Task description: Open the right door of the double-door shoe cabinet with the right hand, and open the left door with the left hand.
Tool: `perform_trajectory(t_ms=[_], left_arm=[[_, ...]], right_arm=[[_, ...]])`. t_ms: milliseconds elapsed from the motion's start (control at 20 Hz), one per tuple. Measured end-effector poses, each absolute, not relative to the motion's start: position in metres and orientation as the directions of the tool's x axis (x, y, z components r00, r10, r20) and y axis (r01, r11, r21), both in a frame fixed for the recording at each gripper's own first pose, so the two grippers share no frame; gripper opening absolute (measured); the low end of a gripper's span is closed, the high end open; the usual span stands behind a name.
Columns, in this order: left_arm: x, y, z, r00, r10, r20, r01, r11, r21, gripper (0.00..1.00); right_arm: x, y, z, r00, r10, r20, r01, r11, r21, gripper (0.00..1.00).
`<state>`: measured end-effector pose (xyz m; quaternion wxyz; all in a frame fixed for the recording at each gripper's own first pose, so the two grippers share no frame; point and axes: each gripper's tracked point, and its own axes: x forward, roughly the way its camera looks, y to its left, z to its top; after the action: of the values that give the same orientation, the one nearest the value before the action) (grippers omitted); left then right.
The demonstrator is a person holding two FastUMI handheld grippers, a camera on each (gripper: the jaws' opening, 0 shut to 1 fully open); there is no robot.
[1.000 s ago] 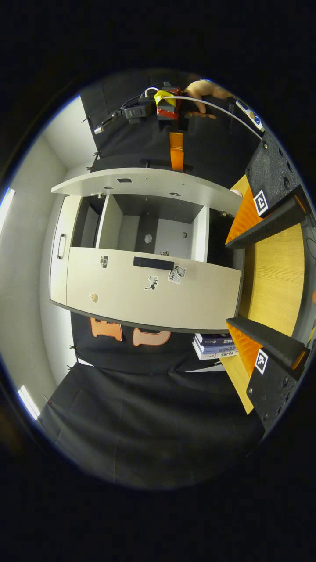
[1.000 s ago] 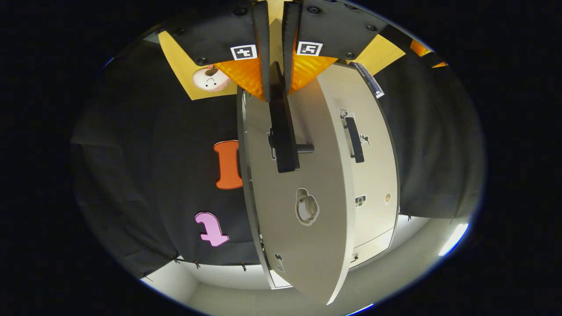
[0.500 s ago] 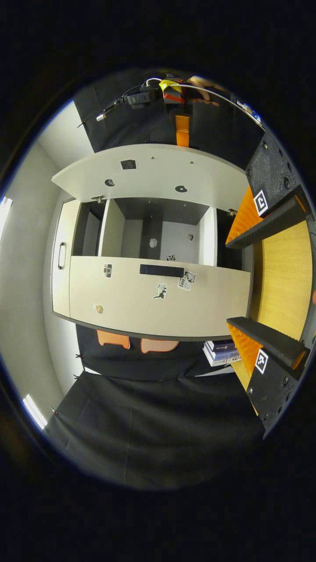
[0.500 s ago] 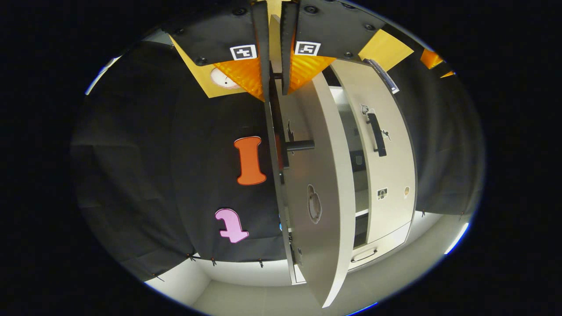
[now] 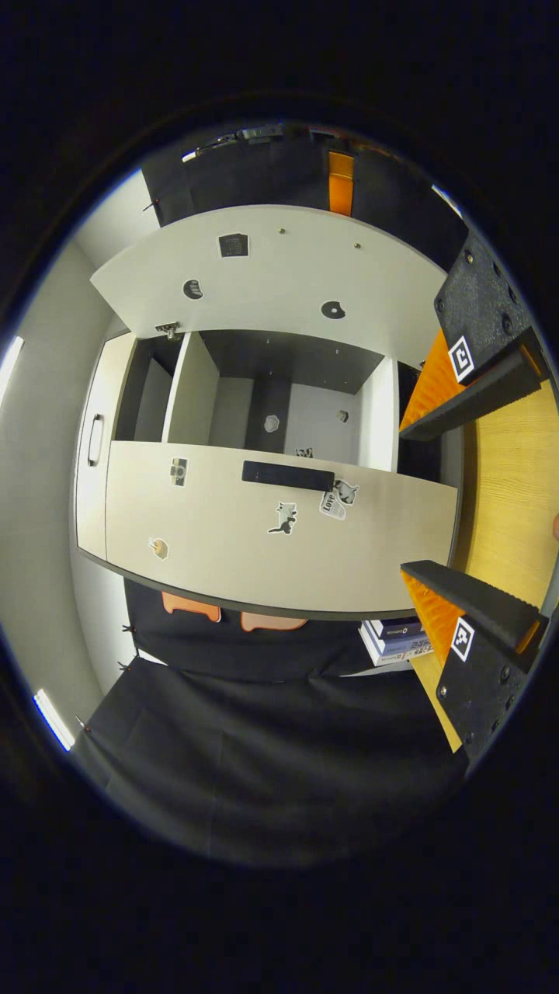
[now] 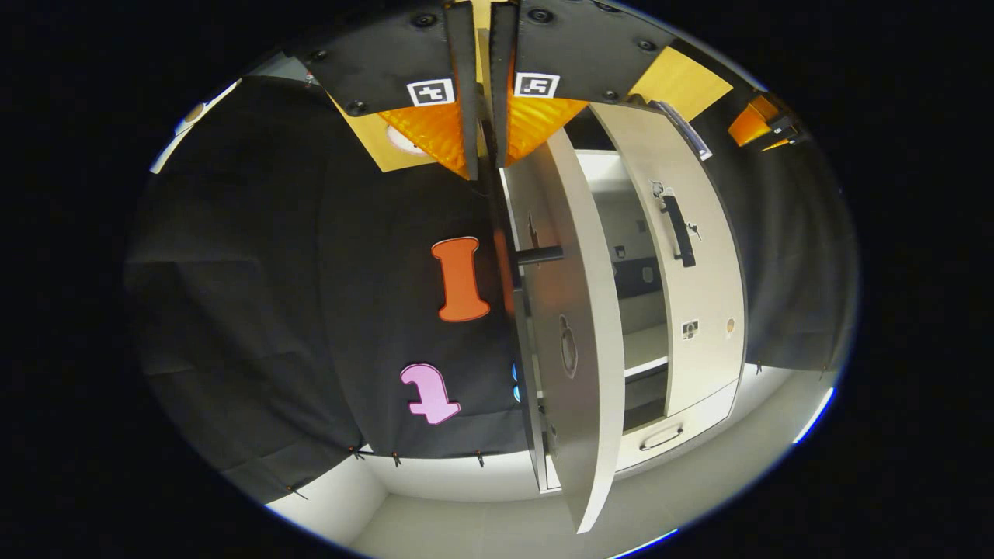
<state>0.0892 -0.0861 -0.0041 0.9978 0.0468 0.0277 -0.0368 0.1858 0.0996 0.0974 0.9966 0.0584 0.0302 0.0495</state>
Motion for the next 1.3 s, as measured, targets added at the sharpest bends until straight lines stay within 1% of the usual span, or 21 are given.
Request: perform_trajectory(t_ms=[50,100,150,200,350,500,550,600,650,700,750,800,950,1000,1050,1100,1150,1200,1300], left_arm=[[0.098,-0.088,-0.002,0.995,-0.077,-0.057,0.082,0.993,0.085,0.94],[0.107,-0.091,0.000,0.995,-0.082,-0.056,0.087,0.993,0.080,0.92],[0.116,-0.094,0.002,0.995,-0.090,-0.053,0.094,0.993,0.076,0.92],[0.125,-0.097,0.003,0.994,-0.097,-0.055,0.101,0.992,0.078,0.95],[0.150,-0.107,0.015,0.992,-0.118,-0.040,0.121,0.988,0.091,0.95],[0.173,-0.117,0.031,0.990,-0.137,-0.008,0.137,0.985,0.101,0.95],[0.180,-0.122,0.035,0.989,-0.145,-0.008,0.145,0.985,0.094,0.95],[0.188,-0.125,0.038,0.988,-0.151,-0.003,0.151,0.984,0.091,0.97],[0.195,-0.126,0.044,0.988,-0.154,0.004,0.153,0.984,0.089,0.95],[0.203,-0.127,0.048,0.988,-0.154,0.012,0.153,0.985,0.084,0.95],[0.211,-0.128,0.050,0.988,-0.155,0.012,0.154,0.985,0.079,0.95],[0.218,-0.128,0.051,0.988,-0.153,0.009,0.152,0.985,0.081,0.95],[0.240,-0.126,0.054,0.990,-0.140,0.013,0.137,0.983,0.124,0.94],[0.247,-0.125,0.053,0.991,-0.135,0.014,0.132,0.983,0.129,0.94],[0.255,-0.124,0.052,0.991,-0.131,0.009,0.129,0.984,0.126,0.94],[0.263,-0.124,0.050,0.992,-0.128,-0.003,0.127,0.984,0.121,0.94],[0.271,-0.123,0.049,0.992,-0.125,-0.011,0.125,0.985,0.121,0.92],[0.278,-0.123,0.049,0.992,-0.128,-0.013,0.128,0.984,0.121,0.95],[0.292,-0.122,0.048,0.992,-0.125,-0.015,0.125,0.985,0.120,0.94]], right_arm=[[0.183,0.097,0.098,0.994,0.095,-0.050,-0.089,0.989,0.116,0.13],[0.180,0.094,0.098,0.995,0.085,-0.047,-0.080,0.990,0.113,0.13],[0.179,0.091,0.099,0.996,0.076,-0.042,-0.071,0.991,0.109,0.13],[0.177,0.088,0.100,0.997,0.066,-0.036,-0.062,0.993,0.102,0.13],[0.174,0.074,0.105,1.000,0.024,-0.017,-0.023,0.997,0.080,0.13],[0.169,0.070,0.107,1.000,0.010,-0.008,-0.009,0.997,0.082,0.41],[0.170,0.067,0.107,1.000,-0.001,-0.007,0.001,0.996,0.086,0.40],[0.164,0.068,0.108,1.000,-0.002,-0.004,0.002,0.996,0.092,0.31],[0.165,0.067,0.107,1.000,-0.004,-0.008,0.004,0.995,0.095,0.43],[0.165,0.064,0.106,1.000,-0.013,-0.009,0.014,0.995,0.098,0.53],[0.164,0.061,0.107,1.000,-0.023,-0.009,0.024,0.995,0.100,0.48],[0.163,0.057,0.106,0.999,-0.039,-0.013,0.040,0.994,0.103,0.61],[0.160,0.043,0.105,0.995,-0.097,-0.020,0.098,0.988,0.118,0.82],[0.160,0.041,0.105,0.994,-0.109,-0.021,0.110,0.986,0.123,0.97],[0.158,0.039,0.104,0.993,-0.118,-0.022,0.120,0.985,0.127,0.89],[0.158,0.038,0.103,0.992,-0.124,-0.025,0.126,0.984,0.128,0.98],[0.156,0.035,0.103,0.991,-0.131,-0.027,0.133,0.983,0.124,0.98],[0.156,0.032,0.102,0.990,-0.140,-0.030,0.142,0.983,0.116,0.98],[0.153,0.026,0.099,0.986,-0.160,-0.040,0.164,0.981,0.106,0.99]])
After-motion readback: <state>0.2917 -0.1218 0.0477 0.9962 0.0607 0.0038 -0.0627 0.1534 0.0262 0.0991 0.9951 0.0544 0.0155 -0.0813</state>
